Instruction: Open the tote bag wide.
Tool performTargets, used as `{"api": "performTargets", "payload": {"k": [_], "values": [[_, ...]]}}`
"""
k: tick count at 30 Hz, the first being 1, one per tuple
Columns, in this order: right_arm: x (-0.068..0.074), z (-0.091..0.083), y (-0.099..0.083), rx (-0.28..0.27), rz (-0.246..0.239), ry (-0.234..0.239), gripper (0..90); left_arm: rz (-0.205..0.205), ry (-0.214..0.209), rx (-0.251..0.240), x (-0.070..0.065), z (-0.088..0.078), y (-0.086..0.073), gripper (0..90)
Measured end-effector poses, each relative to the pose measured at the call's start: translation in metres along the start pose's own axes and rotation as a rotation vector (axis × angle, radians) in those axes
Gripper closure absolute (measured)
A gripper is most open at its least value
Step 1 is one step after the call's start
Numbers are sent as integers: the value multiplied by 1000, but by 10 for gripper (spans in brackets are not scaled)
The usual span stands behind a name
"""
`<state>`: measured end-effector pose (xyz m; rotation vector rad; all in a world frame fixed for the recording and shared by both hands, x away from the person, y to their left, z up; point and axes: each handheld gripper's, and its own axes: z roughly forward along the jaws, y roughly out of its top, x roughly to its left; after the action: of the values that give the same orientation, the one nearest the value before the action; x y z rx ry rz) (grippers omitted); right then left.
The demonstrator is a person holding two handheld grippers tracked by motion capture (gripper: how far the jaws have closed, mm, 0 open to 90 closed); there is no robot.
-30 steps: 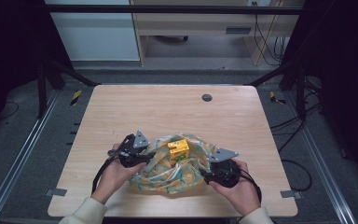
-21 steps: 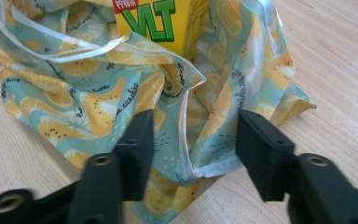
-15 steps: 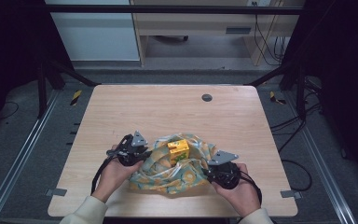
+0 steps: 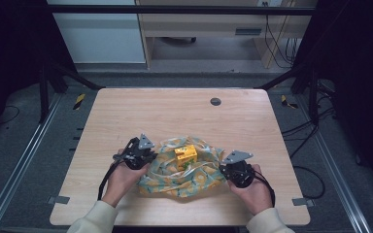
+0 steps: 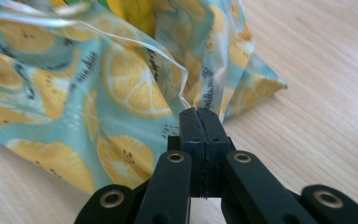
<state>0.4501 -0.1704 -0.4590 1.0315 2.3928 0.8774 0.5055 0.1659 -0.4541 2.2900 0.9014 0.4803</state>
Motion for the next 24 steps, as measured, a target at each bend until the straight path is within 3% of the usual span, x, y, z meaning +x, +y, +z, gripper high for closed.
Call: {"api": "performTargets", "payload": {"k": [4,24], "values": [[-6,4,-6,14,20,13,900,-29,-9,17,4,8,-5,868],[-10,13,-12,66,33,38,900,-42,-22,40,2,18,-17,867]]}}
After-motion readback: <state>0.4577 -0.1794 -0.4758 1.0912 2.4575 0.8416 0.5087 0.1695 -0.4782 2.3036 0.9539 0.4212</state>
